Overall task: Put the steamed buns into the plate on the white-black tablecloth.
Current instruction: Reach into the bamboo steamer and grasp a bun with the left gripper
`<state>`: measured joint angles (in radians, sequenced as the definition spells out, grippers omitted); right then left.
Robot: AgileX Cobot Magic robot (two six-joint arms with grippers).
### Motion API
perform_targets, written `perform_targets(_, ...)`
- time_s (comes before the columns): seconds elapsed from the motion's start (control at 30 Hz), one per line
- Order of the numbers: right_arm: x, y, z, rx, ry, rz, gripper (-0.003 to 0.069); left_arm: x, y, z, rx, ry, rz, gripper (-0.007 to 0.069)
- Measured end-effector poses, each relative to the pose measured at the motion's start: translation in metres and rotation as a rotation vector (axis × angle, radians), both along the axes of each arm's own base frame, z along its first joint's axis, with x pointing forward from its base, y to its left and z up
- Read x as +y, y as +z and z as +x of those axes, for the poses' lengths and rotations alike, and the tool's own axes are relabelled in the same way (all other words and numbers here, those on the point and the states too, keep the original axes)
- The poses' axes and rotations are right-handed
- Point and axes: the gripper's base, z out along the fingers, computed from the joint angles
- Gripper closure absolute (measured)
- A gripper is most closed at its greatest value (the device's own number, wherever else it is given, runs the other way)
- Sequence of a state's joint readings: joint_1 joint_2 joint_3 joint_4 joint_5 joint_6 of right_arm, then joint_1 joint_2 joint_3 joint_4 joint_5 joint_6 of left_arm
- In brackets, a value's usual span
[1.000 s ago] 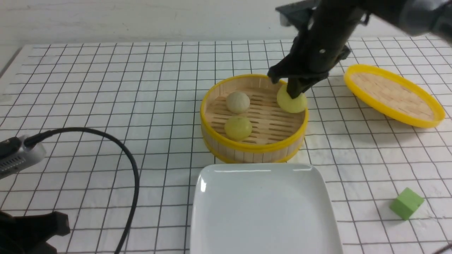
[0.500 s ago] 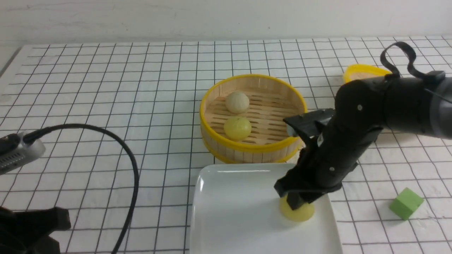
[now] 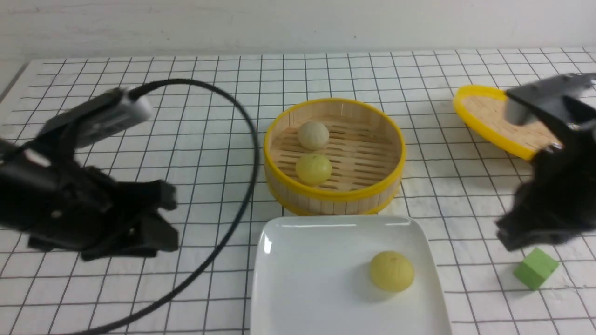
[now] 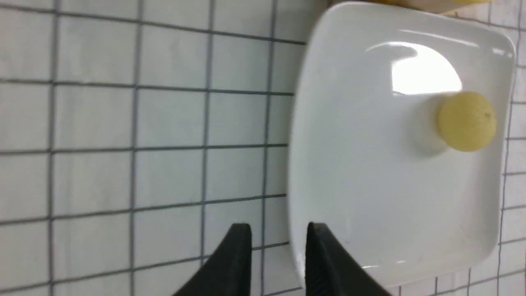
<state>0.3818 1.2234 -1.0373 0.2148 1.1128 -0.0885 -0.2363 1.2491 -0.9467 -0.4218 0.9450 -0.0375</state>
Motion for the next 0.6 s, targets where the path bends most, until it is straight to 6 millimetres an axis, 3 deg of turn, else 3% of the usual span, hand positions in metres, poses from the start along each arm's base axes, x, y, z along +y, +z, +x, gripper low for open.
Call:
perform_targets(0.17, -0.037, -0.012, -0.06, -0.103, -0.116, 0.029, 0.0673, -0.063, -0.005, 0.051, 0.005, -0.159, 0.028, 0.0552)
perform_targets(0.2, -0.038, -0.013, -0.061, -0.109, -0.122, 0.033, 0.0673, -0.063, -0.002, 0.052, -0.005, -0.156, 0.025, 0.0554)
perform_targets(0.3, -0.049, -0.022, -0.083, -0.204, -0.19, 0.08, 0.067, -0.109, -0.009, 0.097, -0.015, -0.176, 0.037, 0.0538)
perform_targets(0.33, -0.049, -0.022, -0.084, -0.208, -0.192, 0.081, 0.067, -0.111, -0.013, 0.098, -0.004, -0.177, 0.043, 0.0538)
perform_targets(0.47, -0.054, -0.027, -0.089, -0.244, -0.2, 0.067, 0.0666, -0.153, -0.031, 0.147, -0.024, -0.186, 0.074, 0.0387)
perform_targets(0.57, -0.054, -0.026, -0.088, -0.258, -0.202, 0.07, 0.0664, -0.169, -0.043, 0.172, -0.051, -0.204, 0.112, 0.0276)
perform_targets(0.6, -0.054, -0.026, -0.088, -0.258, -0.202, 0.07, 0.0664, -0.17, -0.041, 0.174, -0.063, -0.205, 0.116, 0.027)
